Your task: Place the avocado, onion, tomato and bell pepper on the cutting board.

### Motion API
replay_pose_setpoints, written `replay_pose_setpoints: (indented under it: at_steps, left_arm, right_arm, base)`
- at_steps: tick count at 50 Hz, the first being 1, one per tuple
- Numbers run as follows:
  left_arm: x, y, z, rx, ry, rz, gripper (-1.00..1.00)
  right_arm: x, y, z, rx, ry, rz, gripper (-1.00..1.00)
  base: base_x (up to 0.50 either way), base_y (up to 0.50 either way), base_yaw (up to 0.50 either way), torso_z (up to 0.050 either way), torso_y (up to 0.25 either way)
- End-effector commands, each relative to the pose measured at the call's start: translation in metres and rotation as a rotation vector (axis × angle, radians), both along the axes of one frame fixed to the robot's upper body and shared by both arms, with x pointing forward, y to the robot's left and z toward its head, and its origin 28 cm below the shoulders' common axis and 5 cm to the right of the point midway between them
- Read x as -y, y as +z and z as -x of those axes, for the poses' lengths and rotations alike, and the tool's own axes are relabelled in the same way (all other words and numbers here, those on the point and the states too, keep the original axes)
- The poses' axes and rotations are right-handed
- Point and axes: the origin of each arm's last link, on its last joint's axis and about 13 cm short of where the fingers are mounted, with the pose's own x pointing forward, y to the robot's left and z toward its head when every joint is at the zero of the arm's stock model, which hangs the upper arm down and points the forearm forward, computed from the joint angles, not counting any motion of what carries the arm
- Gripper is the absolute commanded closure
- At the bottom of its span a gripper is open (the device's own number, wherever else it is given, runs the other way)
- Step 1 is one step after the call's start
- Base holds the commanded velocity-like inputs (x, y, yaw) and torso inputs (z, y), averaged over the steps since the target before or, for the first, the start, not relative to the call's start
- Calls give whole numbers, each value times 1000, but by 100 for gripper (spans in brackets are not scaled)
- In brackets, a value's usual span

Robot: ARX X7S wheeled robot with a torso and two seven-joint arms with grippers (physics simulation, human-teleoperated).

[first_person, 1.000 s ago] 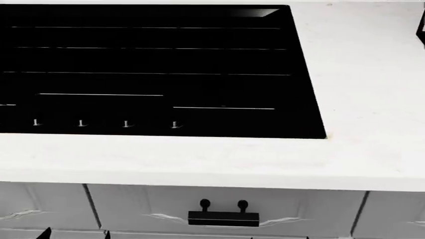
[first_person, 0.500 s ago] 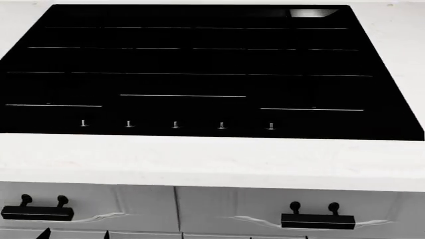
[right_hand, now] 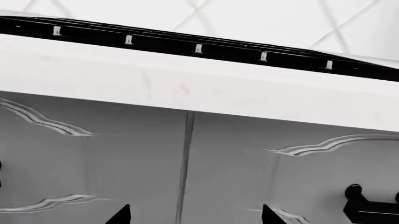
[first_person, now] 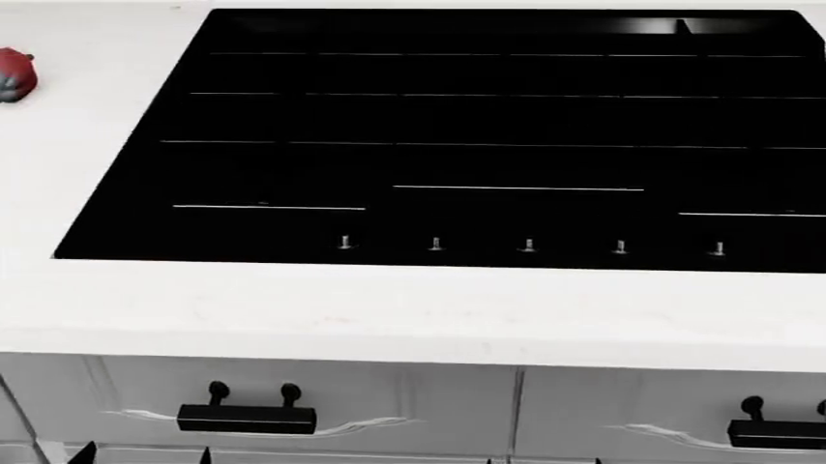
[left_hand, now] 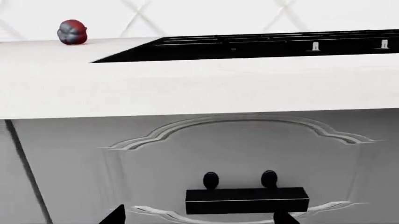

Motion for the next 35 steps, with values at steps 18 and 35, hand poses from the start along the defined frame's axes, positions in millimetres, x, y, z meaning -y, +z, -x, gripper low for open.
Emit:
replay_pose_setpoints:
  at_steps: [18,35]
  left_arm:
    - [0,2,0,19,7,-2,-100]
    - [1,3,-1,21,7,-6,-100]
  right_arm:
    - [-2,2,-2,26,16,-15,-100]
    - [-2,1,-3,28,19,-16,-100]
  base:
    - [0,500,0,0,0]
    - [-1,500,0,0,0]
